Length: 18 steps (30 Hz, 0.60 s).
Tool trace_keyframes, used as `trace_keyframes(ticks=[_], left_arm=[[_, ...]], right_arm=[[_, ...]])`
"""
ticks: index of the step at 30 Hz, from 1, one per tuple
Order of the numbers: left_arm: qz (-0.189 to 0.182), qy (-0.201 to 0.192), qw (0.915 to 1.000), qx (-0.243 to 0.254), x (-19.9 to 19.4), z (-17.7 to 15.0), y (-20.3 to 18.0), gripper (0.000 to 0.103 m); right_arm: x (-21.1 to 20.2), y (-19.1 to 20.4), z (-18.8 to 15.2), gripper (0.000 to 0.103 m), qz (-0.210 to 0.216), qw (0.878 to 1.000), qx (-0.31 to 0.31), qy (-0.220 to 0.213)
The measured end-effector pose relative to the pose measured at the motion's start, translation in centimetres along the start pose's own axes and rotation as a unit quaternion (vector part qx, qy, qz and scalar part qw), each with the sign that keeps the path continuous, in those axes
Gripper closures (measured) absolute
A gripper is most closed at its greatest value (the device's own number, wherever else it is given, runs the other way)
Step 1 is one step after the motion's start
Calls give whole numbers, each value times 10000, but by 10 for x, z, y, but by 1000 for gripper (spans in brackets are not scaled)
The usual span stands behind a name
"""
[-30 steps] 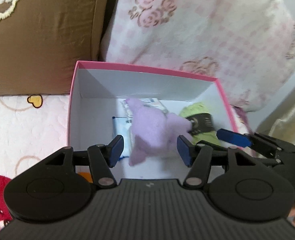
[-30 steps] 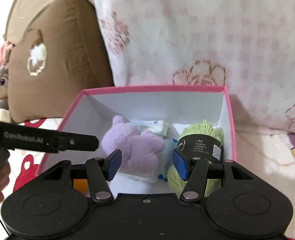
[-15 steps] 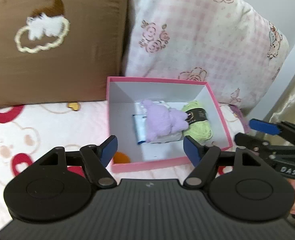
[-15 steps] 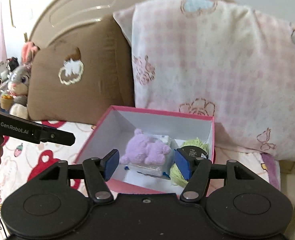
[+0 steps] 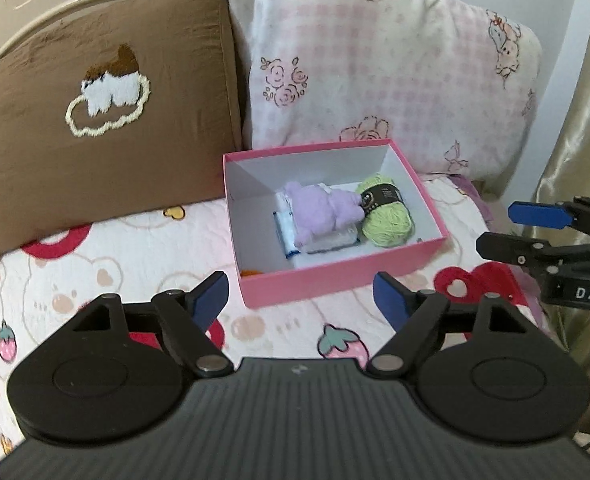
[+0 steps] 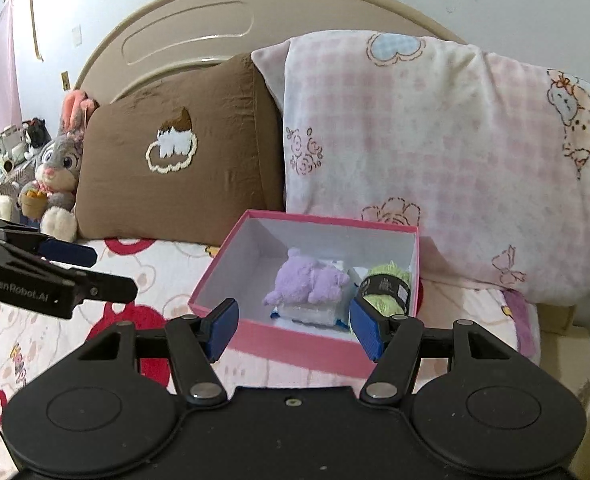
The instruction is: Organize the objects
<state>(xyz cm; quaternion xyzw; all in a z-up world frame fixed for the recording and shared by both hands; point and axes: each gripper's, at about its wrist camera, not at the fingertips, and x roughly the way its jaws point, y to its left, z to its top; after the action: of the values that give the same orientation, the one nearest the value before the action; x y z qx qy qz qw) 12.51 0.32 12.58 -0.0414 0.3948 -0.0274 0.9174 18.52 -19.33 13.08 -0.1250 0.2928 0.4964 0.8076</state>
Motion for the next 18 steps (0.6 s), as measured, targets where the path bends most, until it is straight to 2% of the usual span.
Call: trace_keyframes(ticks=[4,6,11,14,18], left_arm=[[37,-134,9997,-176,-11,-17,1,20],[-15,-58,9999,-95,-8,-19,-1,20],[229,66,9997,-53,1,-30,-4,19],[95,233,9996,-138,8,-38,-1,19],[36,202,9995,-256,9,-49,4,19]], right_arm=[[-7,0,-12,36,-43,9999,86,75],[-8,2,-19,36,-73,9999,80,114],[-8,3,-33,35,-96,9996,124,215],[-7,3,-39,28,-110,9996,139,235],[-1,2,-45,27,-202,9993,135,280]])
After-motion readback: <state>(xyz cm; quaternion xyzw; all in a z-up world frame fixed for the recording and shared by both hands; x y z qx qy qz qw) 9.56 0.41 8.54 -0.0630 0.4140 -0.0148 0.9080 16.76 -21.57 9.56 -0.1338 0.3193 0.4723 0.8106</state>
